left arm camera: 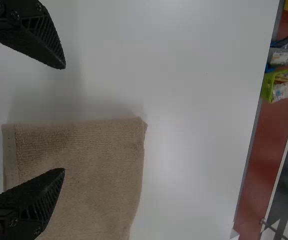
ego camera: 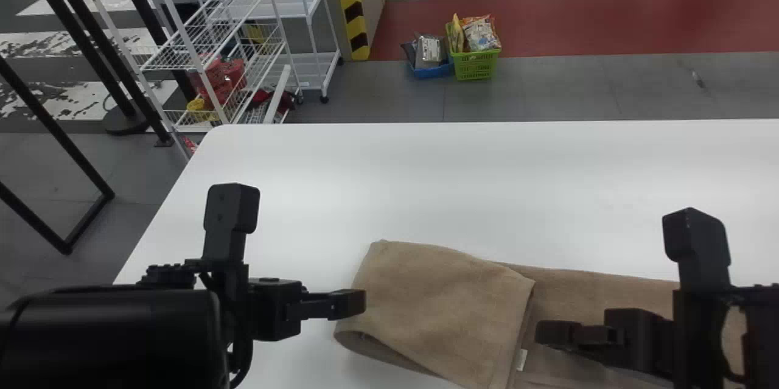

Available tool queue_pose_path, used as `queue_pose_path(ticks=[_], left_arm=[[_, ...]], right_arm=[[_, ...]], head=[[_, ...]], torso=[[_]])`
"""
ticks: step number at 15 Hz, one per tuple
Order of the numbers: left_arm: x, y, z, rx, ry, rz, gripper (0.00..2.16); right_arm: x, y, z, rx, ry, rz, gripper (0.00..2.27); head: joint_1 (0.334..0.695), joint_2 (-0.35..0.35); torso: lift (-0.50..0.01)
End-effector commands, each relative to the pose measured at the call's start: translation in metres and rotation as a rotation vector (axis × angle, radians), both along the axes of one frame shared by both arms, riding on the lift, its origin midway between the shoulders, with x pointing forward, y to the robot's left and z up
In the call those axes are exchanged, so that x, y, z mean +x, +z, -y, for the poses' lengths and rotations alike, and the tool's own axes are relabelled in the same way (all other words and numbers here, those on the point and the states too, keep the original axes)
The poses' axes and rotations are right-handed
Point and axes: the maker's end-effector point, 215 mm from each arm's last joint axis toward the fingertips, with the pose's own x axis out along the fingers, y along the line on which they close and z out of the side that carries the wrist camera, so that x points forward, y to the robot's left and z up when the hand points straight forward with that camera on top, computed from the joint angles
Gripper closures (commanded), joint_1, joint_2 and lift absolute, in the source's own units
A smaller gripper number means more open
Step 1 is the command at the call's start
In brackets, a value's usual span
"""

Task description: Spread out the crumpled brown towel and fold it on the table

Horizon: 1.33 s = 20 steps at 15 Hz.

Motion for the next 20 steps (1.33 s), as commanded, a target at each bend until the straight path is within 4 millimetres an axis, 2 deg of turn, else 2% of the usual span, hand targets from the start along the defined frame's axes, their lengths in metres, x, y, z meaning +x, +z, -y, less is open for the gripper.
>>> queue_pose_path(ticks=[1,2,3,4,7,14,16,20], left_arm=[[-0.001,0.000,0.001,-0.007,0.005,-0.003,0.08],[-0.001,0.000,0.001,-0.007,0.005,-0.003,0.08],[-0.001,0.000,0.002,-0.008,0.003,-0.003,0.08],[-0.001,0.000,0.002,-0.005,0.003,-0.003,0.08],[0.001,0.001,0.002,-0.001,0.002,0.000,0.08],[0.000,-0.002,0.002,-0.008,0.003,-0.007,0.08],[0.000,-0.003,-0.001,-0.012,0.009,-0.011,0.08],[-0.001,-0.004,-0.001,-0.018,0.010,-0.012,0.08]], right_arm=[[-0.001,0.001,0.001,0.007,-0.003,0.000,1.22],[-0.002,0.004,-0.001,0.015,0.000,0.006,0.66],[-0.002,0.010,-0.002,0.016,0.003,0.024,0.24],[-0.001,0.018,-0.002,0.015,0.005,0.044,0.10],[0.002,0.023,-0.009,0.015,0.021,0.057,0.07],[0.008,0.010,-0.038,-0.049,0.109,0.041,0.10],[0.013,0.011,-0.039,-0.066,0.116,0.048,0.13],[0.011,0.004,-0.045,-0.079,0.136,0.034,0.21]], head=[[0.695,0.185],[0.695,0.184],[0.695,0.184],[0.695,0.186],[0.695,0.188],[0.695,0.216],[0.695,0.231],[0.695,0.242]], torso=[[-0.127],[-0.127],[-0.127],[-0.127],[-0.127],[-0.127],[-0.127],[-0.127]])
